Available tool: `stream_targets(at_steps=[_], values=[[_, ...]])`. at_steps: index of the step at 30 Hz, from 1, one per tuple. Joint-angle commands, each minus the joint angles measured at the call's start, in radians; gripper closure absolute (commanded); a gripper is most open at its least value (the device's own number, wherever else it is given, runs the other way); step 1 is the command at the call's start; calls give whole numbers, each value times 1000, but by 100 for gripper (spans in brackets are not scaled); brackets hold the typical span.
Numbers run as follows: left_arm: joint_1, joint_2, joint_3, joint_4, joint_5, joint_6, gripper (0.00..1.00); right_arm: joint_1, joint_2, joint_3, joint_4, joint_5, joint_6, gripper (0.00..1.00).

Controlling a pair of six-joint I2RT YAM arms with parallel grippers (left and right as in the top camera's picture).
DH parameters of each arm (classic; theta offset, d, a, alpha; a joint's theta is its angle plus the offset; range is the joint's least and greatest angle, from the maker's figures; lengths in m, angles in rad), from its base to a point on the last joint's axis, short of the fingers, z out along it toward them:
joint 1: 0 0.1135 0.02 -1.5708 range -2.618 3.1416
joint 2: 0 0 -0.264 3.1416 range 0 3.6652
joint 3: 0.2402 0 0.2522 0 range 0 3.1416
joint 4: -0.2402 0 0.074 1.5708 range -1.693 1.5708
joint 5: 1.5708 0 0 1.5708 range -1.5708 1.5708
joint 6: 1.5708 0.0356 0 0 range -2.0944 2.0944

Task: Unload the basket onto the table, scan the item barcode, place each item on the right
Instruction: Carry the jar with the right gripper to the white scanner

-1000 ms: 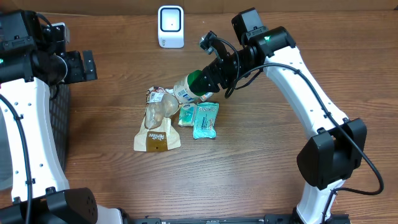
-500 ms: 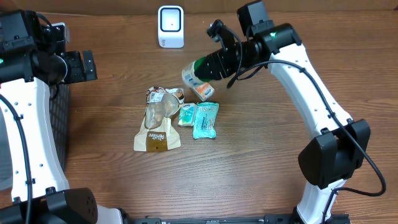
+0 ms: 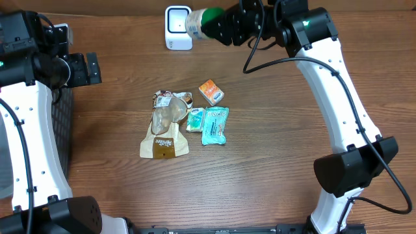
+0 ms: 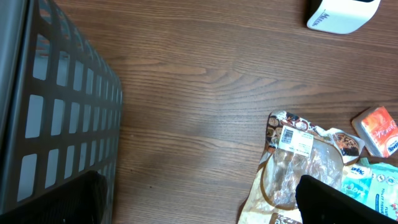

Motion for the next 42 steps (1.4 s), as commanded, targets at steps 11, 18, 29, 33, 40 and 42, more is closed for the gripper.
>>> stream_targets(at_steps=[11,18,29,33,40,42], values=[[4,3,13,0,0,26,0,116,224,26,467,432,-452,55],[4,3,13,0,0,26,0,116,375,25,727,456,-795,65],[4,3,13,0,0,26,0,113,536,24,1007,505,-996,62],[4,3,13,0,0,26,1,113,544,24,1012,497,-1009,60],[4,3,13,0,0,26,0,116,544,24,986,487,-1009,59],[4,3,13,0,0,26,0,120,544,24,976,488,-1010,59]])
